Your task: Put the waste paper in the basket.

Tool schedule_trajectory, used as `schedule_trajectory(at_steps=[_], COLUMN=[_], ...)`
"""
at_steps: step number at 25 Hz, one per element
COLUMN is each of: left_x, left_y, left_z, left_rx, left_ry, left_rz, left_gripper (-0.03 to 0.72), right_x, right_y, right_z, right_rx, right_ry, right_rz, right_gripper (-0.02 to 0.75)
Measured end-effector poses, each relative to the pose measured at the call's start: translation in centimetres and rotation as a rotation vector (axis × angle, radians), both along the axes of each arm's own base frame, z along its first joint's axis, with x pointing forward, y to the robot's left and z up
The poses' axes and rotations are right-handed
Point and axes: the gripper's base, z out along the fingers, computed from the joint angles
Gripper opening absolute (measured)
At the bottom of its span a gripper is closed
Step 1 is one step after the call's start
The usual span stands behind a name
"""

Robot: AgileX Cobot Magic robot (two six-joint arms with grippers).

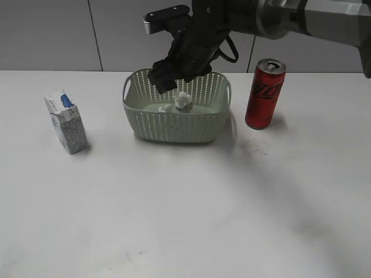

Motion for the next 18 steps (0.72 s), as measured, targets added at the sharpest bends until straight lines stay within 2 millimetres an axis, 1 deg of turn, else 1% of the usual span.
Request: schedule_trajectory(at_steps=[1,2,4,6,8,11,12,14,16,17,18], left_x=[0.0,0.0,0.0,0.0,0.0,0.0,0.0,0.0,0.0,0.0,0.0], left_y=[0.0,0.0,0.0,0.0,0.0,0.0,0.0,0.0,0.0,0.0,0.0], left_z=[0.0,0.0,0.0,0.0,0.0,0.0,0.0,0.0,0.0,0.0,0.0], left_rx=[0.0,0.0,0.0,0.0,0.0,0.0,0.0,0.0,0.0,0.0,0.0], left_ry=[0.0,0.0,0.0,0.0,0.0,0.0,0.0,0.0,0.0,0.0,0.0], left_rz=[0.0,0.0,0.0,0.0,0.0,0.0,0.0,0.0,0.0,0.0,0.0], left_gripper=[0.588,0.588,0.588,0.588,0.588,0.588,0.588,0.588,0.588,0.588,0.588], right_x=[0.0,0.0,-0.1,-0.3,-0.4,0.0,0.5,1.6,2.9,3.4,3.8], right_y=[0.0,0.0,0.0,-0.1,-0.6,-2.1,-3.0,-5.5,-8.9,-10.8,-12.4], right_z=[0.0,0.0,0.0,0.5,1.4,4.0,5.3,8.3,10.7,11.6,12.1], right_rx=[0.001,0.003,0.007,0.009,-0.008,-0.103,-0.133,-0.133,-0.11,-0.106,-0.11], right_ry=[0.001,0.003,0.013,0.027,0.03,-0.026,-0.053,-0.094,-0.108,-0.104,-0.088], right_rz=[-0.002,-0.005,-0.012,-0.021,-0.029,-0.044,-0.067,-0.138,-0.233,-0.277,-0.315], right_gripper=[0.607,0.616,0.613,0.609,0.606,0.606,0.604,0.601,0.597,0.596,0.594])
